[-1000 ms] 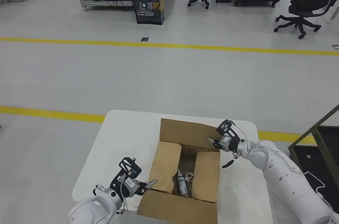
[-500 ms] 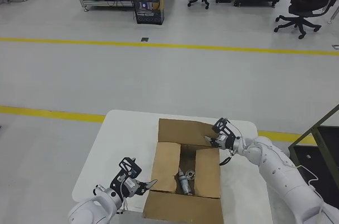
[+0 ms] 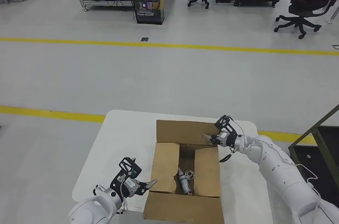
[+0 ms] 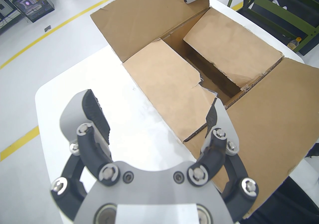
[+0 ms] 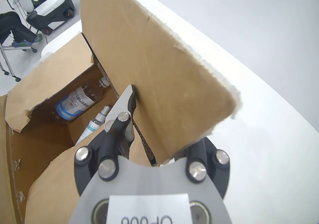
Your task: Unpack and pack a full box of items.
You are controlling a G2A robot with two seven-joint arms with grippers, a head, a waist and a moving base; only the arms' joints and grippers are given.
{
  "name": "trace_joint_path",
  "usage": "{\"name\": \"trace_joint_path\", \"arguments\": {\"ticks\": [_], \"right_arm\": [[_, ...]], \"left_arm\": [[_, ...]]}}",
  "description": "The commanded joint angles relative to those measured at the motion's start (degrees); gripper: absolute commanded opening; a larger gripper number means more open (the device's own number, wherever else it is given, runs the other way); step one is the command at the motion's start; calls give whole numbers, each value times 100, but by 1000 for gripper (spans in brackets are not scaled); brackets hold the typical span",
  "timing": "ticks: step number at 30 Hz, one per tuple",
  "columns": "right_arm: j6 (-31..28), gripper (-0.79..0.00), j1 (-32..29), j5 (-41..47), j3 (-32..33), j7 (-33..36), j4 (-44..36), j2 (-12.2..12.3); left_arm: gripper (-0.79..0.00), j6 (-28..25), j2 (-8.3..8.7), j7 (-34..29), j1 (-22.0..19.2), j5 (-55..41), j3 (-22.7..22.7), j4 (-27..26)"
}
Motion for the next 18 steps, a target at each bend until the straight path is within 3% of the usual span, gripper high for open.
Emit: {"name": "trace_joint_path", "arguments": {"ticks": [1,4,6,9,11,12,13,18], "right_arm": [[-53,-280,-45,-67,116,-193,-87,54],[0,-265,-180,-245,391,-612,-336,183],[215,-376,-345,-472,610,-936,-588,289],[832,-480,-735,-1034,928,-1455,-1292,453],[919,-597,-1081,-1265,1170,-1735,-1767,567],[932,-733,-1237,-1409,1295,-1880,-2050,623],[936,-785,-1416,-1574,1408,-1959,-2291,679],[792,-785,-2134,-2297,1788,-1965,-3394,879]], "left_arm": [[0,0,0,0,0,0,0,0],[0,0,0,0,0,0,0,0],[0,0,0,0,0,0,0,0],[0,0,0,0,0,0,0,0],[0,0,0,0,0,0,0,0],[0,0,0,0,0,0,0,0],[0,0,0,0,0,0,0,0],[0,0,0,0,0,0,0,0]]}}
